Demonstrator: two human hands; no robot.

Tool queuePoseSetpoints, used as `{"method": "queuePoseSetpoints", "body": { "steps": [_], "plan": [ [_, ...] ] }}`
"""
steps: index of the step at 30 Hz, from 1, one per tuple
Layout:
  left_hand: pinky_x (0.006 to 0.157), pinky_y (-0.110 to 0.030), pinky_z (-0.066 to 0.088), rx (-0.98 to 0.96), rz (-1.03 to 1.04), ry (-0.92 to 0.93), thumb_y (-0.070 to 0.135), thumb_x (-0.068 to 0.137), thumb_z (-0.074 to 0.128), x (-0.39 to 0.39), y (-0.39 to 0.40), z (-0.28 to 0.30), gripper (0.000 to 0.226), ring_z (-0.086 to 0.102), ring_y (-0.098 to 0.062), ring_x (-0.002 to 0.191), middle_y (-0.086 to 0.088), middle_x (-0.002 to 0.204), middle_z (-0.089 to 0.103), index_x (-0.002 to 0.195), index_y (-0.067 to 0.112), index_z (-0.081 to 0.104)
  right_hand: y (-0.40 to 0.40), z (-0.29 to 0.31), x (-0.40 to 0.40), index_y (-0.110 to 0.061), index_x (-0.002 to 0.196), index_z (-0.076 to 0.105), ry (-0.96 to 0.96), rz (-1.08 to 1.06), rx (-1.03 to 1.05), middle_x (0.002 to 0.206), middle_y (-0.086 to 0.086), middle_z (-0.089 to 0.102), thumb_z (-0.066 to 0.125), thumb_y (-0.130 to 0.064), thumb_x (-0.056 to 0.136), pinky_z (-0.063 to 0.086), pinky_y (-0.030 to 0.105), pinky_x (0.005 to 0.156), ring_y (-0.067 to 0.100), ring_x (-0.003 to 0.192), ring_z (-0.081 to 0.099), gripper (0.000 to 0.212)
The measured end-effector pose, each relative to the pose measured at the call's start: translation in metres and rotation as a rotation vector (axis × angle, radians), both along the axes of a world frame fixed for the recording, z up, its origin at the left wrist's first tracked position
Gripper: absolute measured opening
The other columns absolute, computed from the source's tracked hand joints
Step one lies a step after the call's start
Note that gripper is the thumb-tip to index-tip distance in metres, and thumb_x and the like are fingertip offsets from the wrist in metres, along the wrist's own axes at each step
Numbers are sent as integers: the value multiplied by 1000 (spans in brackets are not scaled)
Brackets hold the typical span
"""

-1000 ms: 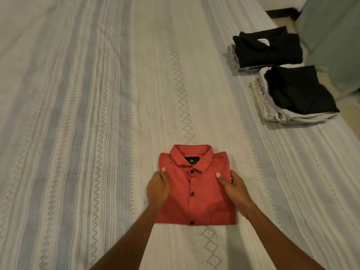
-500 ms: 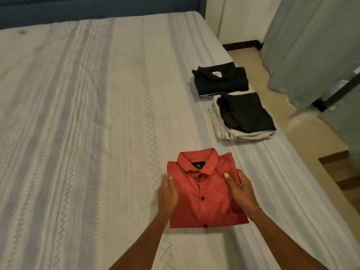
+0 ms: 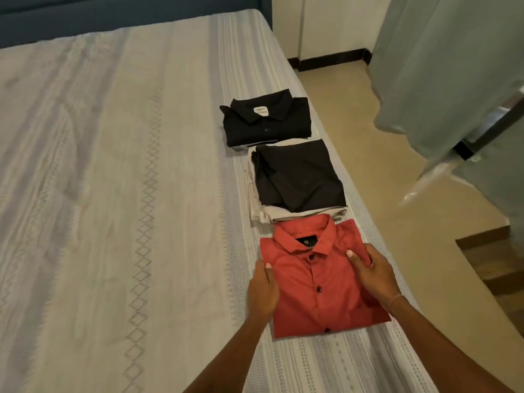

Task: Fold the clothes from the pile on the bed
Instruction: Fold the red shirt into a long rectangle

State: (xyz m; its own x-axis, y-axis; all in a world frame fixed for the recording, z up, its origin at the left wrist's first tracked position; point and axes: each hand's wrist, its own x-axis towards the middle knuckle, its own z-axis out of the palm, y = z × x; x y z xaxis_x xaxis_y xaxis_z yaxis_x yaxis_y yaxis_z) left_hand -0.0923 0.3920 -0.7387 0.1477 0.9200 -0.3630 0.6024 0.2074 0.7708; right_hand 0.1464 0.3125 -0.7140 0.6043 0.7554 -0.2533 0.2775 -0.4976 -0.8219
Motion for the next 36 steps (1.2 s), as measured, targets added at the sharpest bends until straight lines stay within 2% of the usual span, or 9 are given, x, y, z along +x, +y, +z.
{"method": "queuePoseSetpoints", "body": {
  "steps": [2,6,9,12,15,18,22,30,36],
  "plan": [
    [67,-34,43,2,-11,88,37,108,29,9,-2,-11,27,61,-25,76,-3,86,62,102,17,46,2,-18,14,-24,87,61,-37,14,-62,80,-11,66,69,-36,93,39,19,60,9,77,63,16],
    [66,-37,49,42,14,187,37,108,31,14,-3,-28,23,63,-26,72,-7,84,65,101,19,44,1,-43,17,-21,96,56,-191,56,-186,79,-5,66,65,-50,92,44,33,63,24,73,61,31],
    [66,-38,52,49,19,195,38,107,35,15,-2,-21,20,62,-25,70,-9,86,67,101,20,42,0,-39,10,-14,115,53,-220,27,-215,101,11,69,62,-49,94,47,36,69,35,90,65,41],
    [69,-38,53,105,-27,293,44,105,38,8,-1,1,22,64,-23,74,-4,93,67,107,22,39,-1,-22,-10,-5,133,45,-394,67,-251,124,20,55,62,-42,95,50,46,85,38,111,54,55],
    [77,-41,54,233,-188,405,45,104,38,-3,3,31,32,63,-22,93,0,109,63,124,21,43,1,10,-34,-3,132,47,-603,220,-176,128,22,50,67,-34,92,49,47,89,37,112,50,55],
    [85,-44,54,331,-351,442,46,103,40,-11,10,73,42,56,-20,110,-1,123,57,137,22,43,11,50,-52,-7,130,48,-648,394,-101,132,18,50,67,-28,89,48,44,98,34,118,50,50],
    [94,-41,50,421,-559,503,43,100,47,-33,9,135,55,51,-24,121,-5,137,52,148,18,37,13,115,-82,-11,138,47,-716,546,-159,143,15,48,63,-25,90,38,43,113,32,133,43,52],
    [111,-41,39,624,-906,492,44,99,53,-104,-24,247,69,39,-26,141,-6,158,36,156,16,28,-49,222,-159,-18,141,46,-813,494,-226,146,8,48,56,-25,95,35,41,114,28,136,43,48],
    [118,-40,31,754,-1009,490,47,99,51,-136,-45,292,75,33,-27,145,-10,160,32,158,9,23,-97,272,-209,-19,143,43,-852,376,-256,149,6,44,55,-22,92,33,39,114,26,137,42,52]
  ]
}}
